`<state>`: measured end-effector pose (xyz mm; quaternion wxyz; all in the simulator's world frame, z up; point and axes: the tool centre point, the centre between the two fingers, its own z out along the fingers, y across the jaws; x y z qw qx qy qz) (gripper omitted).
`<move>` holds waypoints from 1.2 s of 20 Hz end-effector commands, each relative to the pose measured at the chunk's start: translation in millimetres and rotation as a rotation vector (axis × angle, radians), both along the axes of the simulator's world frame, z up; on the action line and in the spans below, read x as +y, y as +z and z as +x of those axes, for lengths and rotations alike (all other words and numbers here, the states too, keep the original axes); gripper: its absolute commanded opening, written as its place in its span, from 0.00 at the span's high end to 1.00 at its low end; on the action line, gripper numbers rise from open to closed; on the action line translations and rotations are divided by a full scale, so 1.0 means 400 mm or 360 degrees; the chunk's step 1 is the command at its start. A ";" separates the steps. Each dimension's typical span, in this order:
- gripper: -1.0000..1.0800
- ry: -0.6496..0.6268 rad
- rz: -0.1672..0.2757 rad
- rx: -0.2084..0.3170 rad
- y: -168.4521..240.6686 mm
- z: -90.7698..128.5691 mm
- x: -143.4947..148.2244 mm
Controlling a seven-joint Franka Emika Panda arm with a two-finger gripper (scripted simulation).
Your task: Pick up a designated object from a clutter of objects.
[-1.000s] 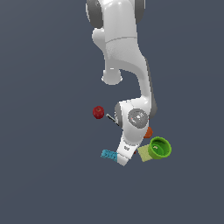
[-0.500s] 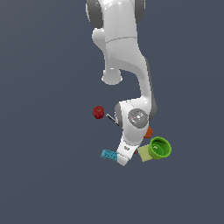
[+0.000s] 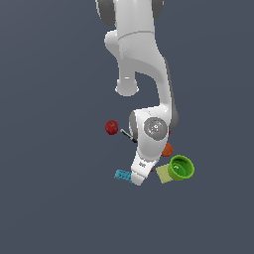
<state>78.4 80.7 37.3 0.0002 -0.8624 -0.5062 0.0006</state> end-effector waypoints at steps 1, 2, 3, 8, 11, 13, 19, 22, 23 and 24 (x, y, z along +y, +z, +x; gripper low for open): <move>1.00 0.0000 0.0000 -0.0002 0.036 -0.003 -0.010; 1.00 0.0000 0.0000 -0.0002 0.053 -0.004 -0.015; 1.00 0.0000 0.0000 -0.0002 0.071 -0.006 -0.020; 1.00 0.0000 -0.0001 -0.0002 0.186 -0.019 -0.051; 1.00 0.0001 -0.0001 -0.0002 0.270 -0.027 -0.074; 1.00 0.0001 -0.0001 -0.0002 0.331 -0.033 -0.090; 1.00 0.0002 0.0001 -0.0002 0.509 -0.048 -0.138; 1.00 0.0002 0.0002 -0.0002 0.591 -0.055 -0.159; 1.00 0.0002 0.0002 -0.0002 0.616 -0.056 -0.166; 1.00 0.0002 0.0002 -0.0002 0.640 -0.058 -0.173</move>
